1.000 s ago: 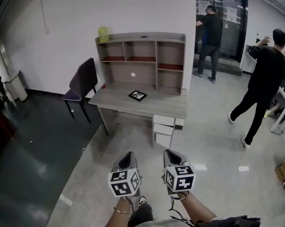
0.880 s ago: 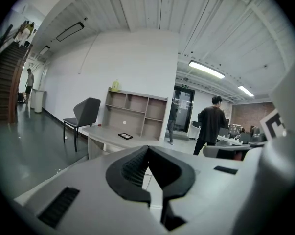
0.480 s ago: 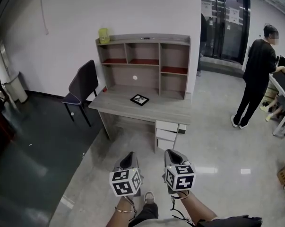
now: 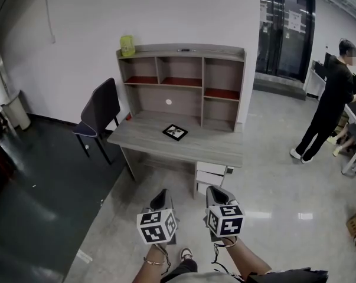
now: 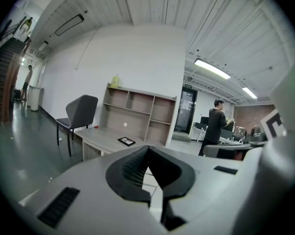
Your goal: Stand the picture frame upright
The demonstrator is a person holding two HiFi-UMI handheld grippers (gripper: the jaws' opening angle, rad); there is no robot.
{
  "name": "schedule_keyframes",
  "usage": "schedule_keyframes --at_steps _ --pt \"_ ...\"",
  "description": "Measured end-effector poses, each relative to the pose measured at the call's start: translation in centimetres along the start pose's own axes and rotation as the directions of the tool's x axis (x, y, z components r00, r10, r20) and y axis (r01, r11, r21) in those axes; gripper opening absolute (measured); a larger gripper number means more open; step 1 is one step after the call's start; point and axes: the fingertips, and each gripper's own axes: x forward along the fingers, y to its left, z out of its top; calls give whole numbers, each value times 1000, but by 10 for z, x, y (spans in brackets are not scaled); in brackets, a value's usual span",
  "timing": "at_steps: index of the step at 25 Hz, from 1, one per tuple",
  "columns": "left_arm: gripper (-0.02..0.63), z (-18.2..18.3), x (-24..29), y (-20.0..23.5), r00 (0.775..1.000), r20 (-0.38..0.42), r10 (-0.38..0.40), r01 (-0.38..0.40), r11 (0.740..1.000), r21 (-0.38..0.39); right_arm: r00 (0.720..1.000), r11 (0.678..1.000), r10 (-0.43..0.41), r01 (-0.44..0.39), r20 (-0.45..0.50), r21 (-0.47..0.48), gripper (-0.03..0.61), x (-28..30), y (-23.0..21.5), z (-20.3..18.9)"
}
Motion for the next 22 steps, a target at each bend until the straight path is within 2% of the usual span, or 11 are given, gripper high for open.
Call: schedule_keyframes --at_steps 8,16,22 --pt "12 16 49 31 1000 -20 13 -13 1000 0 1000 999 20 -20 -22 26 32 59 -2 13" --pt "12 43 96 70 999 1 35 -35 999 -33 1000 1000 18 -18 -16 -19 32 117 -1 47" --pt "12 51 135 91 999 -10 40 -41 998 -46 999 999 10 -12 -34 -38 32 156 -5 55"
